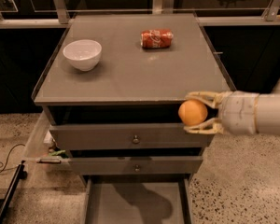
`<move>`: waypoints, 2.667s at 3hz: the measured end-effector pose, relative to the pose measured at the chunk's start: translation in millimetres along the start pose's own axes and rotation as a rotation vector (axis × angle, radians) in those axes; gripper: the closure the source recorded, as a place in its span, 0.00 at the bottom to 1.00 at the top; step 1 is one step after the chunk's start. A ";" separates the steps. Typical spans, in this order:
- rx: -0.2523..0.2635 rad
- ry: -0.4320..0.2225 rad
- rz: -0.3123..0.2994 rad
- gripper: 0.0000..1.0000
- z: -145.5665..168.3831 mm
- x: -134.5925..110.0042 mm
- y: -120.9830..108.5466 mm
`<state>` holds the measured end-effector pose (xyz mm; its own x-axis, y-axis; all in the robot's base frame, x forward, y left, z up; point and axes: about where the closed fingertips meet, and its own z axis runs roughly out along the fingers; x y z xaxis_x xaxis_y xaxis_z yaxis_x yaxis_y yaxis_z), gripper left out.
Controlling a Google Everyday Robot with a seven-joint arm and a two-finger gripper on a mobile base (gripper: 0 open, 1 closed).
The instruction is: Pick orange from bottom drawer and place on counter
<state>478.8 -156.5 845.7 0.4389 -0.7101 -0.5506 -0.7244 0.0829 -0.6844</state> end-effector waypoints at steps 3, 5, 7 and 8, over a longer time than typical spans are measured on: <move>-0.044 -0.137 0.060 1.00 16.4 -38.7 -89.1; 0.041 -0.180 0.233 1.00 63.7 -2.3 -148.6; 0.066 -0.106 0.412 1.00 111.4 18.9 -151.4; 0.086 -0.043 0.452 1.00 123.8 31.3 -152.6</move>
Offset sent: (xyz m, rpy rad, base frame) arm 0.0459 0.0473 0.0809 0.1156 0.1032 0.1115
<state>668.9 -104.9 873.7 0.1120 -0.5599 -0.8209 -0.8024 0.4364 -0.4071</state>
